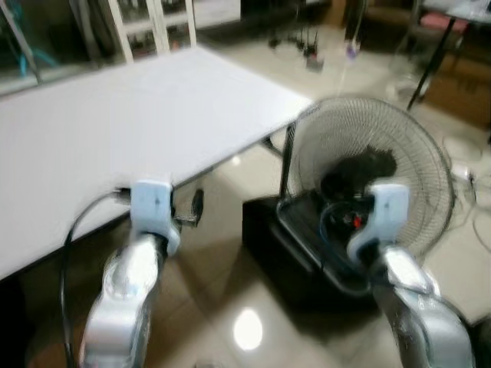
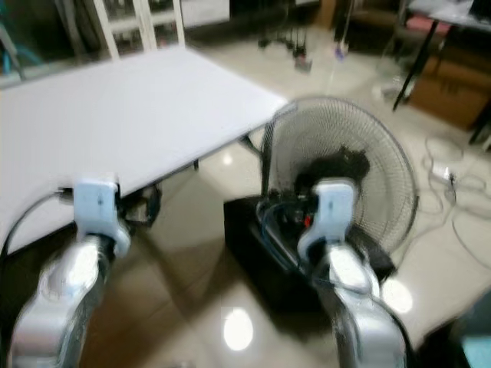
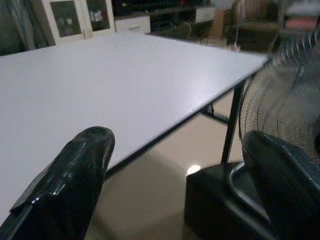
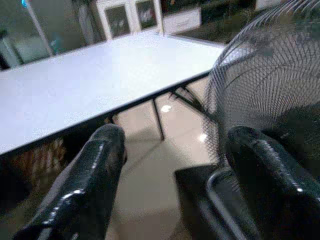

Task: Setting the table

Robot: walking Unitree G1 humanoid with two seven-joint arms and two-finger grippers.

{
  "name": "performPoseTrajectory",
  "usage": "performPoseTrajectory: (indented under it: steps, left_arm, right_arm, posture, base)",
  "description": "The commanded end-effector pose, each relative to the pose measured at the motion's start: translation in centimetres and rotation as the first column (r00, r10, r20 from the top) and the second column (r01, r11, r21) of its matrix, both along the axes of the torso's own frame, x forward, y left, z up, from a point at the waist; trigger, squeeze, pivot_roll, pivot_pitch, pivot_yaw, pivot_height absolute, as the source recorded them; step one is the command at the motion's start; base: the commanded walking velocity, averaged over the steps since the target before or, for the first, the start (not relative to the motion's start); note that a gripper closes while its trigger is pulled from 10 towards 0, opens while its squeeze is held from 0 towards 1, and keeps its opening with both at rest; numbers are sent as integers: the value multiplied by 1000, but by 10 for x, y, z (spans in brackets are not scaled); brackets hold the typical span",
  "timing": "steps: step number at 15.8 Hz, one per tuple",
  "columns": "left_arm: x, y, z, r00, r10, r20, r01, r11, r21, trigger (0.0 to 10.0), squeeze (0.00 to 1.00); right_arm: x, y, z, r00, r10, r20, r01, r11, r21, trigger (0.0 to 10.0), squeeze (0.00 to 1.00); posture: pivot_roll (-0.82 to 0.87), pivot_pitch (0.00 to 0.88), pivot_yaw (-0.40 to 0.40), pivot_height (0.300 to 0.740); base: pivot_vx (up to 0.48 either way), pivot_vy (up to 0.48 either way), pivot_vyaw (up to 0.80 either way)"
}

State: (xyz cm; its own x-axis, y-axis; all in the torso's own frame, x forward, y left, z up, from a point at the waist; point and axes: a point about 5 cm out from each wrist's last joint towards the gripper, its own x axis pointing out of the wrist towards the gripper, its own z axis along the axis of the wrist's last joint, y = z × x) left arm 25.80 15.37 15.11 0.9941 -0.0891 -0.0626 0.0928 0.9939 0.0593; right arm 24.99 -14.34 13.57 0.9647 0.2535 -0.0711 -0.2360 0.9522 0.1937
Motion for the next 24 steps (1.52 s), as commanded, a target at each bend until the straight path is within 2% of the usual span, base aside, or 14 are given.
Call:
performPoseTrajectory:
  steps: [1, 5, 6, 7, 11, 12, 13, 14, 20, 22, 24]
  left_arm:
    - [-3, 1, 0, 1000, -3, -11, 3, 1000, -7, 10000, 1000]
    - [-3, 0, 3, 1000, -7, -4, 7, 998, 66, 10000, 1000]
    - [-3, 1, 4, 1000, 7, 7, -8, 996, 91, 10000, 373]
    - [-3, 1, 4, 1000, 9, 9, -10, 996, 89, 10000, 0]
    - [-2, -2, 13, 999, -26, 37, 21, 993, 120, 10000, 0]
    - [-2, -2, 16, 999, -23, 42, 18, 994, 111, 10000, 0]
    - [-2, -3, 16, 999, -26, 43, 21, 993, 113, 10000, 0]
    - [-3, -4, 15, 999, -28, 41, 23, 993, 114, 10000, 0]
    - [-2, -4, 16, 999, -32, 32, 27, 990, 136, 10000, 0]
    - [1, -1, 18, 999, -21, 36, 16, 989, 145, 10000, 0]
    - [4, 3, 20, 999, -9, 37, 3, 988, 155, 10000, 0]
  right_arm:
    - [-1, -2, 2, 1000, -3, 2, 3, 1000, 24, 10000, 1000]
    - [-2, -5, 3, 1000, -7, -2, 7, 999, 42, 10000, 1000]
    - [-2, -5, 3, 1000, -1, -1, 1, 999, 47, 10000, 1000]
    - [-2, -5, 3, 1000, 2, 0, -2, 999, 48, 10000, 1000]
    - [-5, 0, 6, 998, 67, 5, -67, 997, 41, 10000, 1000]
    - [-6, 3, 6, 997, 79, 4, -80, 997, 13, 10000, 1000]
    - [-4, 3, 7, 997, 71, 11, -71, 997, 16, 10000, 173]
    - [-3, 3, 8, 998, 67, 11, -68, 997, 23, 10000, 0]
    - [0, 9, 14, 994, 102, 43, -99, 993, -59, 10000, 0]
    - [5, 4, 20, 997, 41, 58, -38, 998, -59, 10000, 0]
    - [11, 1, 25, 997, -4, 80, 13, 994, -110, 10000, 0]
  posture:
    - [26, 0, -24, 740]
    - [29, 0, -35, 740]
    - [29, 0, -35, 740]
    - [31, 0, -40, 740]
    - [27, 0, -36, 740]
    - [26, 0, -35, 740]
    - [27, 0, -35, 740]
    - [26, 0, -35, 740]
    - [28, 0, -30, 740]
    - [24, 0, -24, 740]
    - [19, 0, -17, 740]
  base:
    - [0, 0, 800]
    - [0, 0, 800]
    - [0, 0, 800]
    - [0, 0, 800]
    - [0, 0, 800]
    - [0, 0, 712]
    - [0, 0, 0]
    - [0, 0, 0]
    - [0, 339, 86]
    - [0, 369, 278]
    - [0, 371, 0]
